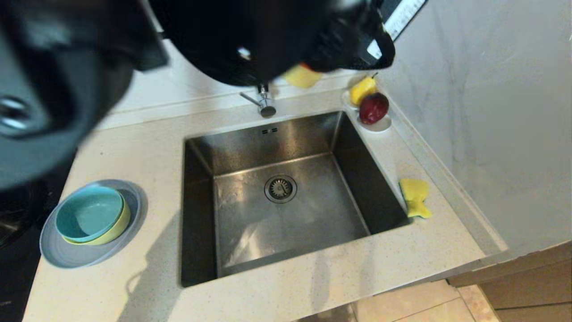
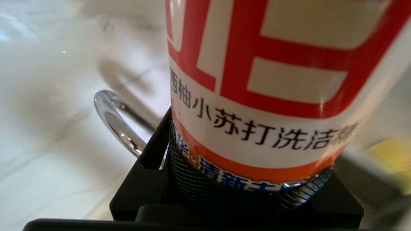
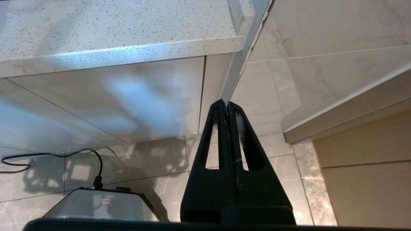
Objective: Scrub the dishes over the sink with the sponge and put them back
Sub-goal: Place the dish soap on the table
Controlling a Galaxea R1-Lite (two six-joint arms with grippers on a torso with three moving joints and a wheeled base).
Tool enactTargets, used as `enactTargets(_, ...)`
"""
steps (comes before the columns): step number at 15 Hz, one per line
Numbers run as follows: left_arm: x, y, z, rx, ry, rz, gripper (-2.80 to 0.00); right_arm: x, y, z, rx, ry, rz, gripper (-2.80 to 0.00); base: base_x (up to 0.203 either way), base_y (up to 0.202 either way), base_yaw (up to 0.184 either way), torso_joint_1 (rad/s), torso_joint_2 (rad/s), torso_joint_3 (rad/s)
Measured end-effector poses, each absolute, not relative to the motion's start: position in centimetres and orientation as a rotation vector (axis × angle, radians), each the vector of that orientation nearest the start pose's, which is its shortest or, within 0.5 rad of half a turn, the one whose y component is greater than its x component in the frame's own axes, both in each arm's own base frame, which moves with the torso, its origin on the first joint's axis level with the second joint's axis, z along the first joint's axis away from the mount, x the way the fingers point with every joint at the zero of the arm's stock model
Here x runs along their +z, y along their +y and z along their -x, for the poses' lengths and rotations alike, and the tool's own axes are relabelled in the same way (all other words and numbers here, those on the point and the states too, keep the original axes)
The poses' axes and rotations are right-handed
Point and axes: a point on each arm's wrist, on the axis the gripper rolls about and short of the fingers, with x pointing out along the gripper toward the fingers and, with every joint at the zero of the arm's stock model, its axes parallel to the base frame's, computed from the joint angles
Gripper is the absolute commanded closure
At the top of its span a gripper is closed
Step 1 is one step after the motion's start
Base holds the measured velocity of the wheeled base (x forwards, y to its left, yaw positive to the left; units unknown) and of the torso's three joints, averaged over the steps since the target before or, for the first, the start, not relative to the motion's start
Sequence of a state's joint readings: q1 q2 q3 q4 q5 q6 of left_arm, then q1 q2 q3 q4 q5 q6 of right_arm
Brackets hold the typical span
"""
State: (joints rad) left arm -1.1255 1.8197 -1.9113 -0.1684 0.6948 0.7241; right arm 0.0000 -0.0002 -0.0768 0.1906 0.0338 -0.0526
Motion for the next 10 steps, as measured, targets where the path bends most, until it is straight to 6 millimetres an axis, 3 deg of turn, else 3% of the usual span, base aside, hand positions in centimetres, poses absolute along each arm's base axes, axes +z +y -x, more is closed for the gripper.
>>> enactTargets(5, 43.9, -21.1, -14.1, -0.546, -0.21, -0.237, 0.0, 7.7, 0.1, 3.0, 0.036, 0.113, 0.051, 0.0, 0.0, 0.0, 0.0, 0.0, 0.0, 0.0)
enactTargets(10, 45.9, -13.5, -13.3, -0.467, -0.173, 0.067, 0.0, 7.7, 0.1, 3.0, 0.037, 0.113, 0.051, 0.0, 0.0, 0.0, 0.0, 0.0, 0.0, 0.0)
